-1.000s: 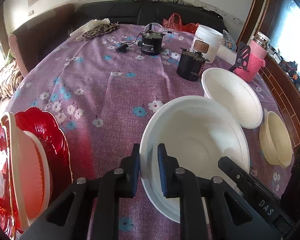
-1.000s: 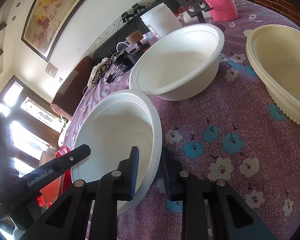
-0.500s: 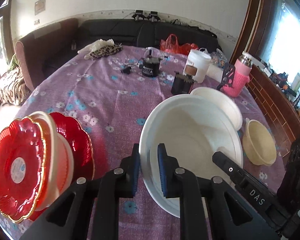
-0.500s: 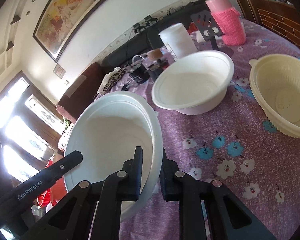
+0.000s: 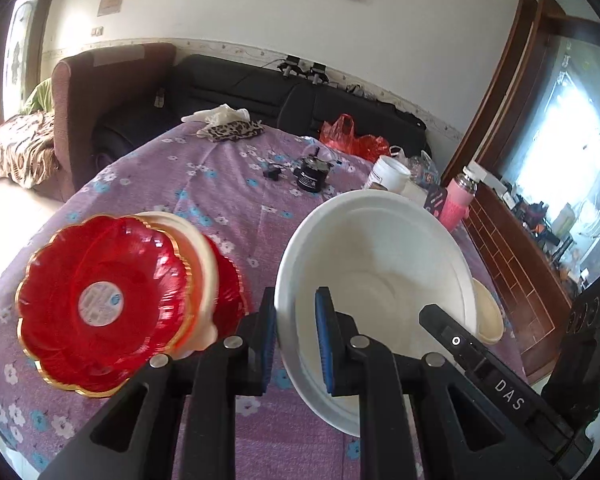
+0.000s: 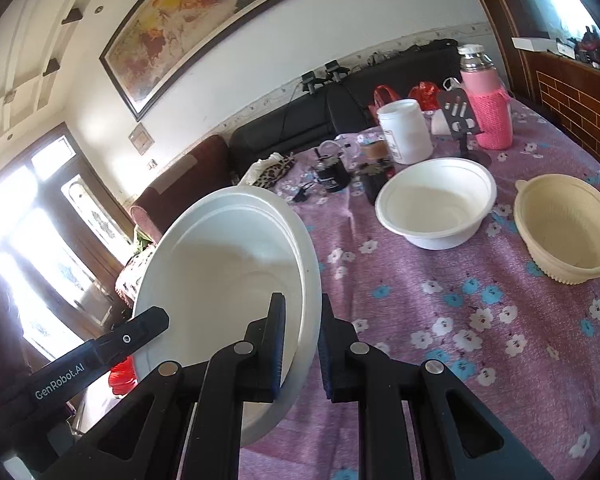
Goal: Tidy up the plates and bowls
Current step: 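Lift the white bowl with both grippers and carry it over the red plate stack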
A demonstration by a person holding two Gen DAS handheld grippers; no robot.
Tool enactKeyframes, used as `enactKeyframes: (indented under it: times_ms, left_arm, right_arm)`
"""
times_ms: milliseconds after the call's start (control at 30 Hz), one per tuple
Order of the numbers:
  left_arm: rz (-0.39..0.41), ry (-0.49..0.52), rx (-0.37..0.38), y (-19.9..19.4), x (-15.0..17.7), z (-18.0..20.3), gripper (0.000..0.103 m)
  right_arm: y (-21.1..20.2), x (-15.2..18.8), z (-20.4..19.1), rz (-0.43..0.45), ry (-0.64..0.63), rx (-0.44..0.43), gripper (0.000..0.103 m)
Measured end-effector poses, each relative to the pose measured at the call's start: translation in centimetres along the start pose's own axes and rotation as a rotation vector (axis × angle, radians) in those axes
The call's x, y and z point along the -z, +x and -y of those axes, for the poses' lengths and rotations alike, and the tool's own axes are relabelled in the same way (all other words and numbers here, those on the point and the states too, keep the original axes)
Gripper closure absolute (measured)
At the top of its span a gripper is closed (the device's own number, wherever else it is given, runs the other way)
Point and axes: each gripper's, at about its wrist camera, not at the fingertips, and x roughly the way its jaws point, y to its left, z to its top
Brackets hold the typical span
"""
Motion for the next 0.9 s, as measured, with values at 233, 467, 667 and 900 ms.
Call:
enactKeyframes:
  times_ms: [233, 467, 667, 900]
  left_arm:
    - [0.06, -0.071, -0.011, -2.9, -0.4, -4.1, 0.086]
    - [0.124, -0.141, -0.025, -5.2, -1.3, -8.5, 0.086]
    - [0.151, -0.203, -0.058, -6.0, -1.8, -12.3, 0.086]
    - [0.138, -0.27, -0.081, -5.5, -2.0, -16.1, 0.086]
  right_arm:
    - [1.5, 0.1, -4.8, -0.03, -0.052, -0.033, 0.086]
    - [3.3, 0.1, -9.5, -0.054, -0.114, -0.062, 0.086]
    - [5.7, 0.5, -13.3, -0.086, -0.171, -0.071, 0.086]
    - [8.3, 1.3, -15.8, -0.127, -0.222, -0.064, 0.086]
